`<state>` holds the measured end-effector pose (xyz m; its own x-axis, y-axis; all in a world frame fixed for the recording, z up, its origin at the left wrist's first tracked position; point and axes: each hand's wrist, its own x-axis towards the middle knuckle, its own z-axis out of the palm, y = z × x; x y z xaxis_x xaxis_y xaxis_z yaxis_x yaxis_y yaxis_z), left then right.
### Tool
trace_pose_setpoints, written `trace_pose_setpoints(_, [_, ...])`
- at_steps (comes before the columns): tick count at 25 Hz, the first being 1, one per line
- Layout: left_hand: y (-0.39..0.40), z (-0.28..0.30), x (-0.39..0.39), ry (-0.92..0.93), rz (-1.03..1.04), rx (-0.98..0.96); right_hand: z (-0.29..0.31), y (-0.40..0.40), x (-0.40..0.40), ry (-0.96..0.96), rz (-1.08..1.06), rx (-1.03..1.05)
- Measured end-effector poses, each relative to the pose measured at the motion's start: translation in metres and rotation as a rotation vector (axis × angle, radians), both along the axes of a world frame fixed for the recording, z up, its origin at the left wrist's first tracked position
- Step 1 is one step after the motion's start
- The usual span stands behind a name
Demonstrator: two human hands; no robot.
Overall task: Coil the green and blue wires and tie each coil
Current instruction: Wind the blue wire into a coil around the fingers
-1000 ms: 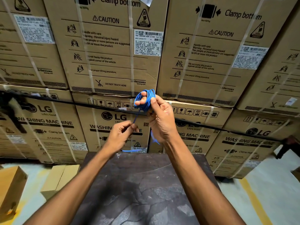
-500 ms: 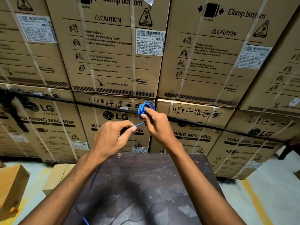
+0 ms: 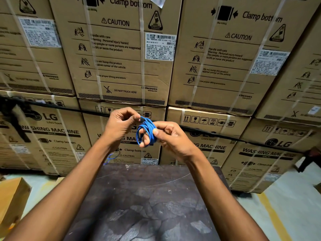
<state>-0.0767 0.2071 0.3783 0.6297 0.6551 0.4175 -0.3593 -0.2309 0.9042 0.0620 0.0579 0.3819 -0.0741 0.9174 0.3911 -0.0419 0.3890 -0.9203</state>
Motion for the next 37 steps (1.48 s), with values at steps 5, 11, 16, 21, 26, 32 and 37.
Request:
trace_pose_setpoints(5, [-0.019,-0.052,0.015,0.058,0.044,-0.262,0.012,0.014,-0.007,0.209,-0.148,0.149])
trace_pose_setpoints(11, [-0.055,-0.075,0.001,0.170,0.112,0.162,0.009,0.038,0.004,-0.116,-0.583,0.251])
trace_pose_setpoints(16, [-0.052,-0.038,-0.033,0.318,0.385,0.513,-0.020,0.038,0.019,-0.557,-0.755,0.196])
trace_pose_setpoints(21, [-0.016,0.008,-0.038,0.324,0.392,0.600,-0.026,0.027,0.012,-0.584,-0.554,0.084])
trace_pose_setpoints(26, [0.011,0.018,-0.013,0.156,0.142,0.246,-0.007,0.011,0.013,-0.264,-0.206,-0.051])
trace_pose_setpoints(32, [-0.001,-0.034,0.004,0.029,-0.073,-0.313,0.002,0.015,0.001,0.058,-0.168,0.046])
trace_pose_setpoints(37, [-0.027,-0.033,0.014,-0.086,0.080,-0.442,-0.005,0.015,-0.019,0.231,0.007,-0.076])
